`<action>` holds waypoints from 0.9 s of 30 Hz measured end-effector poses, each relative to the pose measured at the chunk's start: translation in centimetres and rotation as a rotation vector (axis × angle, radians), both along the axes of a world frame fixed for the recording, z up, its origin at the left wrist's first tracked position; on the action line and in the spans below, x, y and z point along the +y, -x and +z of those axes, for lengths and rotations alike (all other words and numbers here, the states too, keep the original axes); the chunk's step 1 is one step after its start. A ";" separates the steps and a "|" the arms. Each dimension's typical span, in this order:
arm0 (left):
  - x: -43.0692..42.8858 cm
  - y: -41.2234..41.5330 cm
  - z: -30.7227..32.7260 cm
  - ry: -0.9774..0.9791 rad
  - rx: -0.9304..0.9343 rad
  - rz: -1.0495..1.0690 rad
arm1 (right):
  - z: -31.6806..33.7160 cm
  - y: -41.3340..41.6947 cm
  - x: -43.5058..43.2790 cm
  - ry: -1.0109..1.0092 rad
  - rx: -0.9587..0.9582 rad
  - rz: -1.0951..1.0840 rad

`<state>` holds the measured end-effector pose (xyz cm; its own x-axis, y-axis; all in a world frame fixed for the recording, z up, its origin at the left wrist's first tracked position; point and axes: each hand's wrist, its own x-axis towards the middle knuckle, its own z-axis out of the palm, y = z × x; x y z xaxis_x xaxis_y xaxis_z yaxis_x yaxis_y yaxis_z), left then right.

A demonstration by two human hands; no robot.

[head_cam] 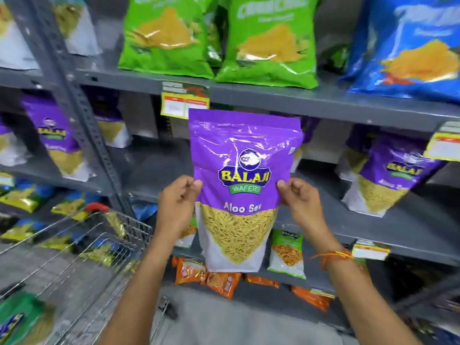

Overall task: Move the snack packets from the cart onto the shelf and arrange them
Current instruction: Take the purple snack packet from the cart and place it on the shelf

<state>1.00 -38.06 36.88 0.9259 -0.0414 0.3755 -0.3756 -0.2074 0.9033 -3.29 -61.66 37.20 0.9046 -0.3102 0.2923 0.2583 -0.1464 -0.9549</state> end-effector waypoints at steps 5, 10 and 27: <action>-4.9 0.7 0.3 -0.058 0.006 -0.089 | -0.9 2.8 -4.9 -0.040 0.004 -0.123; -6.9 0.6 0.3 -0.075 -0.001 -0.130 | -0.7 3.9 -6.7 -0.060 0.006 -0.142; -16.5 -13.1 -3.3 -0.068 0.160 -0.161 | -3.4 -7.8 -14.6 0.053 0.142 -0.267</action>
